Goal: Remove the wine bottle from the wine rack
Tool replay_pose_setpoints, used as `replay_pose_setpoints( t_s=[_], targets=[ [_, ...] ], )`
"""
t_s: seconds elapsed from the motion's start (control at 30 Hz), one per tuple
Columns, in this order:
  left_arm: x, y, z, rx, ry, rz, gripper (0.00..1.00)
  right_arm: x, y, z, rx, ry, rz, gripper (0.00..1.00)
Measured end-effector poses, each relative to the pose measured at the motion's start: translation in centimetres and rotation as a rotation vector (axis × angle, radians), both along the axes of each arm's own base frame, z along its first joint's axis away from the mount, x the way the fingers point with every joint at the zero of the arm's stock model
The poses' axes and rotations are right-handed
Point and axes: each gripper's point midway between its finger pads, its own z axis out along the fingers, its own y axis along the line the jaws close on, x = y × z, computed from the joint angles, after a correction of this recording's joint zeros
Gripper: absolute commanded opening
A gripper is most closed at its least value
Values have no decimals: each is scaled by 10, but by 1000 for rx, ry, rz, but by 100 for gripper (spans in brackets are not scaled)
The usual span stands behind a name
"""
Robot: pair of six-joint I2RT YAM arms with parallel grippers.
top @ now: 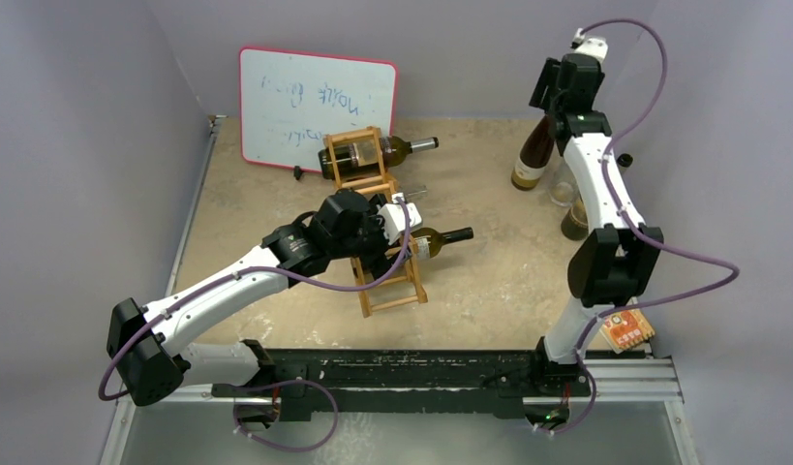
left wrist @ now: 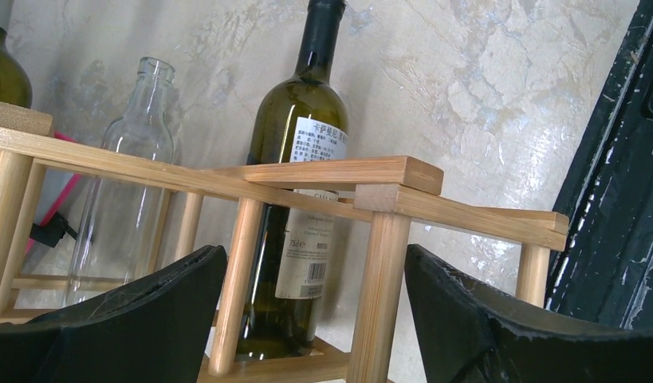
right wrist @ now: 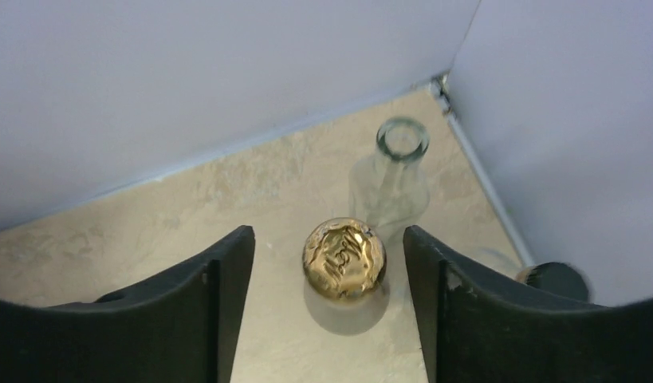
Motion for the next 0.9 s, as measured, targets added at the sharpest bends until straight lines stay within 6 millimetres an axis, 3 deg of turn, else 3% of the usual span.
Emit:
replay_pose_setpoints(
  t_s=[0.1, 0.27, 0.33, 0.43, 0.7, 0.8, 0.9],
  targets=[
    [1, 0, 0, 1, -2, 3, 84, -8, 0, 40, -2, -88, 0, 88],
    [1, 0, 0, 1, -3, 5, 85, -22, 0, 113, 1, -231, 2, 94],
    [1, 0, 0, 1, -4, 5, 86, -31, 3, 130, 8, -254, 16, 96],
    [1, 0, 0, 0, -5, 6, 86, -53, 14, 141, 34, -254, 76, 98],
    [2, 0, 1, -3, -8, 11, 88, -136, 66, 130, 155, -243, 354, 100],
    [4, 0, 1, -3, -12, 16, 88, -164, 85, 105, 213, -207, 442, 100],
    [5, 1, 1, -2, -15, 22, 89, -185, 97, 65, 288, -148, 482, 100]
  ],
)
